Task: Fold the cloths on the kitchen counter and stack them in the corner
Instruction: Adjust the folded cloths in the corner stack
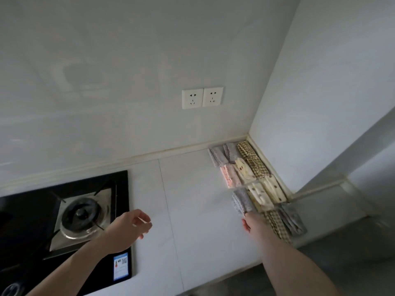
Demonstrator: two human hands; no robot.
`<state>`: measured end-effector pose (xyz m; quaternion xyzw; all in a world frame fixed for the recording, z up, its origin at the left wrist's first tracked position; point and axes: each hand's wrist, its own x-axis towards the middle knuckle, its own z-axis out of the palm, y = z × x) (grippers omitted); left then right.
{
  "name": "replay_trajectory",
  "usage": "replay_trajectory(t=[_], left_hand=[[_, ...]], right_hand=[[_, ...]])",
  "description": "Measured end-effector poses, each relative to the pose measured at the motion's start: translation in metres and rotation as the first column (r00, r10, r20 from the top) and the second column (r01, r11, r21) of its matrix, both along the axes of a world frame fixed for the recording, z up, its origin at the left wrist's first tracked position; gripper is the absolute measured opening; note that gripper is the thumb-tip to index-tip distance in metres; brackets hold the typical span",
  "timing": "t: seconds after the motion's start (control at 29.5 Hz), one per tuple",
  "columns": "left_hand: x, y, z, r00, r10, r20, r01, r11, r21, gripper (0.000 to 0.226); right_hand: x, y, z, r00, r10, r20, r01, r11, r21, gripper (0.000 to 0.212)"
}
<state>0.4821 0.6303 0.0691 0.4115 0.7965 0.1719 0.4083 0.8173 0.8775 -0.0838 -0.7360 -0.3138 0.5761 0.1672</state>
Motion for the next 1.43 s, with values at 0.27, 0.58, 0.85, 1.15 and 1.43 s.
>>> replay_trajectory(t=[0.27, 0.58, 0.85, 1.15, 1.43], left_hand=[[0.008, -0.006, -0.007, 0.999, 0.043, 0.016, -0.042, 0.999, -0.02, 0.006], [-0.001, -0.06, -0.023, 0.99, 0.123, 0.069, -0.124, 0.992, 0.001, 0.006], [-0.02, -0.12, -0.02, 0.989, 0.147, 0.013, -0.146, 0.988, -0.053, 0.004], [-0.018, -0.079, 0.011, 0.991, -0.023, -0.133, 0.028, 0.999, 0.038, 0.017], [-0.016, -0.065, -0.002, 0.993, -0.049, -0.112, 0.05, 0.999, 0.015, 0.011]], right_hand=[[-0.004, 0.005, -0.01, 0.997, -0.049, -0.054, 0.05, 0.999, 0.023, 0.031], [-0.027, -0.043, -0.032, 0.963, -0.229, 0.141, 0.216, 0.971, 0.098, 0.085], [-0.036, -0.089, 0.007, 0.896, 0.098, 0.432, -0.204, 0.957, 0.207, 0.081], [-0.037, -0.043, 0.02, 0.703, 0.369, 0.607, -0.58, 0.792, 0.19, 0.091], [-0.05, -0.022, -0.009, 0.525, 0.63, 0.572, -0.716, 0.69, -0.103, 0.108]])
